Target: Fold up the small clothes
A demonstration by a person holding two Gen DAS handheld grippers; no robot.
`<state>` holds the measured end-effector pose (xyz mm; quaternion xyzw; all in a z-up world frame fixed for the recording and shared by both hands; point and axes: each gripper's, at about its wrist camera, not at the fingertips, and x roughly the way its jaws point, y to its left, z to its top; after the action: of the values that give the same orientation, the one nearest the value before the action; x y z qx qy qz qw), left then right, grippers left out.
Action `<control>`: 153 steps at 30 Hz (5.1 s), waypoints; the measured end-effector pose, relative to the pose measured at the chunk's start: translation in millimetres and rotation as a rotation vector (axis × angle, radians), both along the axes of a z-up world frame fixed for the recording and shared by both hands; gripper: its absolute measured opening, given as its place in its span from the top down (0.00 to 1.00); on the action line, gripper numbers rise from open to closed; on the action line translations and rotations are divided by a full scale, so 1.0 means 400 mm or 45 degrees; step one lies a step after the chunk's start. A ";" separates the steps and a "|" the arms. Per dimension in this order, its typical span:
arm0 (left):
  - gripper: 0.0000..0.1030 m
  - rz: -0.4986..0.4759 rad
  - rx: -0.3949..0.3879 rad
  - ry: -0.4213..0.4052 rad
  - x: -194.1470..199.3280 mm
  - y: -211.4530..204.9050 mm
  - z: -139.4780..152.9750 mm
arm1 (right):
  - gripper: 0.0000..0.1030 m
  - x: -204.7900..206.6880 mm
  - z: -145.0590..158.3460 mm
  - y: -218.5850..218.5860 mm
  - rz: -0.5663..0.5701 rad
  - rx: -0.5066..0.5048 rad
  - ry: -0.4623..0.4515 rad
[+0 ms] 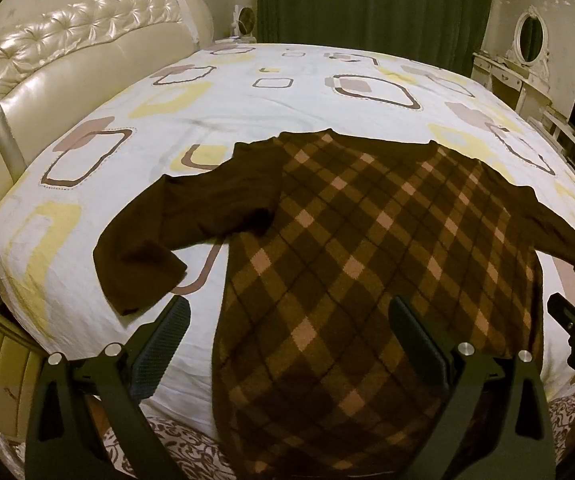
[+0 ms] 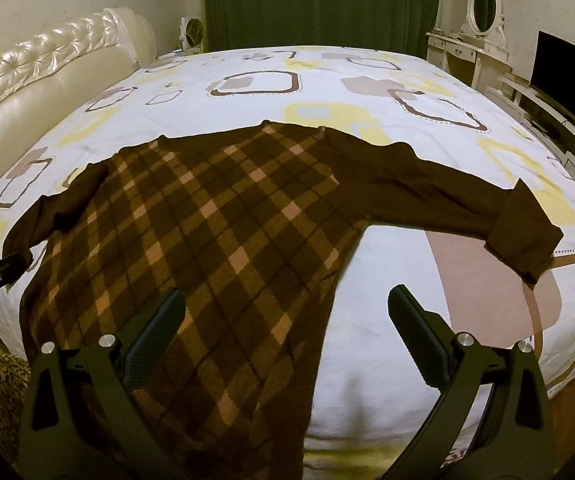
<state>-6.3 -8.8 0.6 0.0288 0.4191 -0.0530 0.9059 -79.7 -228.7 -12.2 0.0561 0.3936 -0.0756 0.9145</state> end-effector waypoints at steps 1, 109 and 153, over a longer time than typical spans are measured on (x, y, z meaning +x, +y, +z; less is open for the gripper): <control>0.04 0.000 -0.001 0.000 0.000 -0.001 0.000 | 0.02 -0.001 -0.001 0.001 0.001 -0.001 0.000; 0.04 -0.028 0.011 0.181 0.056 -0.105 -0.115 | 0.86 -0.105 -0.103 -1.168 -0.766 0.471 0.069; 0.04 0.101 0.105 0.055 0.137 0.198 -0.082 | 0.46 -0.152 -0.091 -0.817 -0.652 0.668 -0.167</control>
<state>48.7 70.4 -32.0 0.0484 0.4411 -0.0002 0.8961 -140.6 -555.7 -48.5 0.3899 0.3133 -0.1947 0.8437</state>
